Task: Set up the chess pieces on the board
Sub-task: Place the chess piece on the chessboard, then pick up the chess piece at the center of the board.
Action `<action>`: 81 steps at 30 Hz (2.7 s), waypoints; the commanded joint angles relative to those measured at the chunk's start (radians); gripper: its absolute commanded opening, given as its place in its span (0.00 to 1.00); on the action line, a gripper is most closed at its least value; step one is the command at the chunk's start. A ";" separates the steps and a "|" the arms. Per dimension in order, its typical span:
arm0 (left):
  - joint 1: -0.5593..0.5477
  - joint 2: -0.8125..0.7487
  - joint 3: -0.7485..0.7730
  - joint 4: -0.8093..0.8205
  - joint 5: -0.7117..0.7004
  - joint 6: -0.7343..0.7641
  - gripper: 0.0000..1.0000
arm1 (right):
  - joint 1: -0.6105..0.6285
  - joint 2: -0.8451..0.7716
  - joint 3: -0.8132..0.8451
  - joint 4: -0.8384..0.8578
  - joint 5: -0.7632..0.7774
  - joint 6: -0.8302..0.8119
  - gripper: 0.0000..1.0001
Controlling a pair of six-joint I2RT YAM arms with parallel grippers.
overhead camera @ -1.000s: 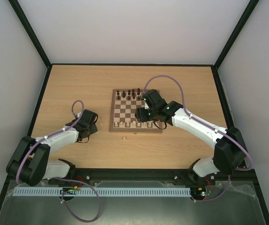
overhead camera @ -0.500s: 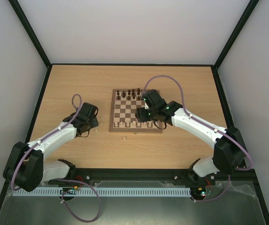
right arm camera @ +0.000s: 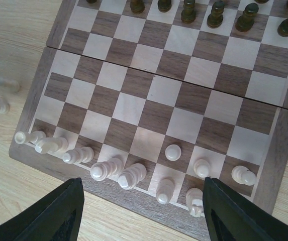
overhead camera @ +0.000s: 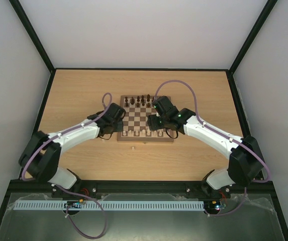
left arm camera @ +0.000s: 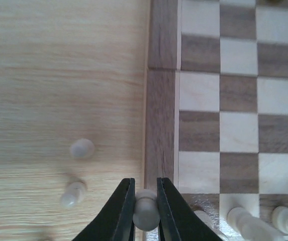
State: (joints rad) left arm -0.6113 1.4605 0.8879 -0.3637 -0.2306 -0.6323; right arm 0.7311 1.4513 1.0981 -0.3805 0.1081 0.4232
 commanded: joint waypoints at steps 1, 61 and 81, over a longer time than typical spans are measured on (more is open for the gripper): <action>-0.041 0.081 0.049 0.012 0.003 0.031 0.08 | -0.005 -0.010 0.000 -0.047 0.042 -0.003 0.65; -0.107 0.172 0.119 0.063 -0.039 0.049 0.42 | -0.005 -0.006 0.001 -0.048 0.073 -0.006 0.66; -0.100 -0.329 -0.011 -0.054 -0.123 0.000 0.99 | -0.004 -0.042 -0.009 -0.018 -0.096 -0.015 0.77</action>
State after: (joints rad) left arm -0.7132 1.2026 0.9222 -0.3767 -0.3447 -0.6136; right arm 0.7311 1.4418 1.0981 -0.3862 0.1249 0.4252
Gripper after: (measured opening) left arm 0.988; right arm 0.761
